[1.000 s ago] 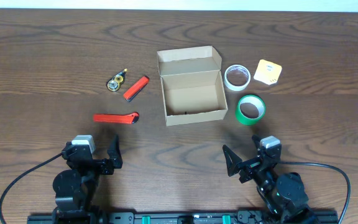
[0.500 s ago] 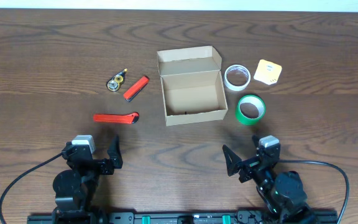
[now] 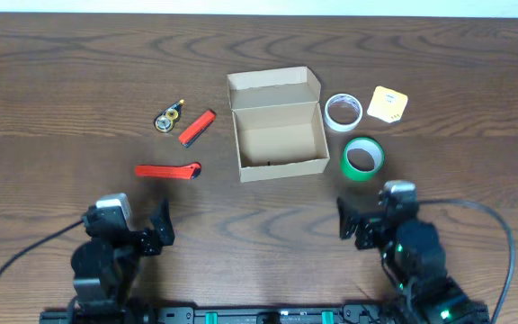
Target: Pack container
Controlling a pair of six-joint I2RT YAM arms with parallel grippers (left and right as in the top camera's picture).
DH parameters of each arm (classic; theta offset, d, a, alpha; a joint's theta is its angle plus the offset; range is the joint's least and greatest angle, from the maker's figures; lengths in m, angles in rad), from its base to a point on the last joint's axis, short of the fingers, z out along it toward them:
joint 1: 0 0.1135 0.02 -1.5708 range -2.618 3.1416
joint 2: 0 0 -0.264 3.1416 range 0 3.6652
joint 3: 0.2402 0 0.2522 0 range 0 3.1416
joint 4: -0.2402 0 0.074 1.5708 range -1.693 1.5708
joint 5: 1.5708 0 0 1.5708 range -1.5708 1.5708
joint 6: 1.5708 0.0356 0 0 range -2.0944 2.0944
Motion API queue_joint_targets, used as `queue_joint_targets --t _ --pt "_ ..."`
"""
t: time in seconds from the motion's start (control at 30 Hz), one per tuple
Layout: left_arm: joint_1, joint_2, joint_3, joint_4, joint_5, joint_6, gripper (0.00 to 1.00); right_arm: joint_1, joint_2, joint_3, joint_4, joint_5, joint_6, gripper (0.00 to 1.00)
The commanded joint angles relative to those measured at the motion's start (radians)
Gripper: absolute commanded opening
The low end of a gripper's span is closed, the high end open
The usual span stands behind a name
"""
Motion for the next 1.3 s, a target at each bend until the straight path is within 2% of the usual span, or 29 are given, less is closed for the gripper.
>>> queue_joint_targets --t 0.0,0.17,0.3,0.43,0.53,0.77,0.9,1.07,1.23,1.27 --pt "0.005 0.161 0.131 -0.034 -0.030 0.084 0.95 -0.067 0.119 0.135 -0.056 0.011 0.001 0.99" --pt "0.007 0.505 0.404 -0.105 -0.105 0.133 0.95 -0.176 0.333 0.378 -0.204 -0.035 -0.034 0.99" --pt "0.007 0.750 0.648 -0.189 -0.110 0.174 0.95 -0.256 0.482 0.578 -0.322 -0.111 -0.124 0.99" --pt "0.014 0.947 0.866 -0.288 -0.110 0.234 0.95 -0.326 0.598 0.740 -0.406 -0.162 -0.224 0.99" --pt "0.037 1.054 0.978 -0.322 -0.109 0.234 0.95 -0.355 0.652 0.808 -0.431 -0.250 -0.237 0.99" --pt "0.156 1.175 1.048 -0.343 -0.106 0.235 0.95 -0.439 0.785 0.831 -0.380 -0.245 -0.259 0.99" --pt "0.212 1.180 1.048 -0.339 -0.108 0.248 0.95 -0.518 1.019 0.924 -0.460 -0.244 -0.253 0.99" --pt "0.224 1.173 1.048 -0.404 -0.072 0.238 0.95 -0.563 1.316 1.139 -0.568 -0.307 -0.244 0.99" --pt "0.233 1.197 1.048 -0.463 -0.094 0.261 0.95 -0.563 1.442 1.199 -0.543 -0.375 -0.253 0.99" --pt "0.238 1.204 1.048 -0.471 -0.091 0.259 0.95 -0.561 1.456 1.199 -0.535 -0.372 -0.253 0.92"
